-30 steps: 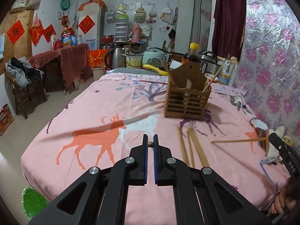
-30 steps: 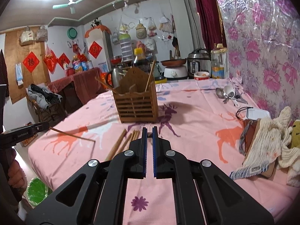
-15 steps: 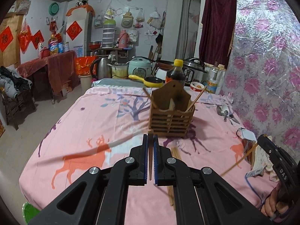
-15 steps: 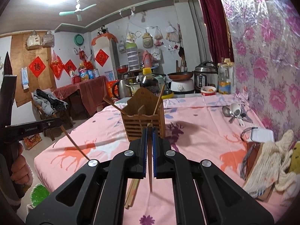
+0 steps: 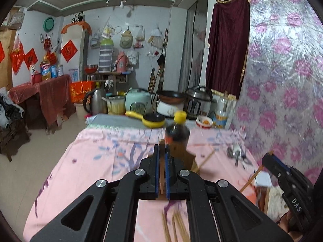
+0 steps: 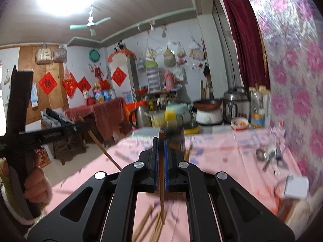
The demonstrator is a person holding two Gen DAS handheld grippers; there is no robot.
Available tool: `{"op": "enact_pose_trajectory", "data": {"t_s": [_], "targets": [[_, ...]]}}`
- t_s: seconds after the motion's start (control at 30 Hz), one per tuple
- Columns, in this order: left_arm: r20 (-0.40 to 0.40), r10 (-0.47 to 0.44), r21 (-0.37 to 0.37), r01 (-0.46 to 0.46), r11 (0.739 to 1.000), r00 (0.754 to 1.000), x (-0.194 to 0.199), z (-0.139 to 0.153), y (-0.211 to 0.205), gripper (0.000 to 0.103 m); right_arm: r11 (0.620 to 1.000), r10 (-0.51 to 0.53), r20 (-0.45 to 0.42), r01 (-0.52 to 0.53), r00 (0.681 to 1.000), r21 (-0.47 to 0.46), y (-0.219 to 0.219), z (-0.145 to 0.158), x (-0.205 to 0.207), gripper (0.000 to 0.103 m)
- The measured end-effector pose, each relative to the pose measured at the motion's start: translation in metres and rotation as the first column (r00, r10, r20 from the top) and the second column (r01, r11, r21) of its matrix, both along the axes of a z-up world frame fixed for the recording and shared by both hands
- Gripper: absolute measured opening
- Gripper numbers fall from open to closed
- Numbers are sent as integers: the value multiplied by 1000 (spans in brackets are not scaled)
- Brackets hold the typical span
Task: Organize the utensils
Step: 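Carry the left tool's chopstick into the wooden holder while the right tool drops its chopstick in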
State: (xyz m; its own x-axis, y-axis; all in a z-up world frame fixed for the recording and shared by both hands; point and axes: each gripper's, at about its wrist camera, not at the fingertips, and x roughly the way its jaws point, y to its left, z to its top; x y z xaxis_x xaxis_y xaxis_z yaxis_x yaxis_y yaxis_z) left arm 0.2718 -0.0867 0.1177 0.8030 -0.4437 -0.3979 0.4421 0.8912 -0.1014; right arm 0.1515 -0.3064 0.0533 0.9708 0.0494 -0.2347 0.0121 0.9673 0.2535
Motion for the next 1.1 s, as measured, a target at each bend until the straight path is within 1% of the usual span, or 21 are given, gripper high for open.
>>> {"op": "enact_pose_trajectory", "data": {"t_s": [0.13,0.23,0.4,0.5,0.53,0.6,0.63,0.7,0.8,0.9,1.03,1.07,1.1], "targets": [[0,1,-16,-1,1000,1000,33,9,-15,6,1000,-14,50,14,999,1,-8,15,35,6],[1,5,-10,-5,1000,1000,55,7,-25,6,1000,-27,67,27,997,8,-12,15,63,6],[-37,9,1,-9,1000,999,87,-16,-36,6,999,-49,50,48,998,20,-17,-3,107,6],[-68,6,8,-6,1000,998,101,-34,-35,6,998,-45,8,45,999,33,-17,-24,126,6],[-90,7,15,-6,1000,996,107,-43,-36,7,999,-40,-16,40,999,34,-17,-33,130,10],[-112,20,27,-17,999,994,109,-56,-31,27,998,-40,-56,42,998,43,-16,-47,133,11],[-114,32,28,-29,999,993,109,-61,-28,40,998,-39,-72,42,997,44,-16,-52,134,12],[-107,54,32,-51,998,993,107,-65,-21,41,998,-46,-84,49,995,34,-15,-56,130,12],[-113,74,23,-72,997,991,102,-65,-8,44,998,-56,-75,59,996,30,-17,-52,121,13],[-106,108,22,-106,994,989,97,-62,3,51,997,-70,-58,71,996,24,-16,-43,110,18],[-89,158,29,-156,987,983,80,-57,17,67,996,-81,-53,82,995,21,-15,-36,94,31],[-82,168,31,-165,986,982,75,-57,20,72,996,-85,-51,86,995,21,-15,-35,89,33],[-77,175,33,-173,984,982,71,-56,23,74,996,-89,-49,90,995,19,-14,-34,85,35]]}}
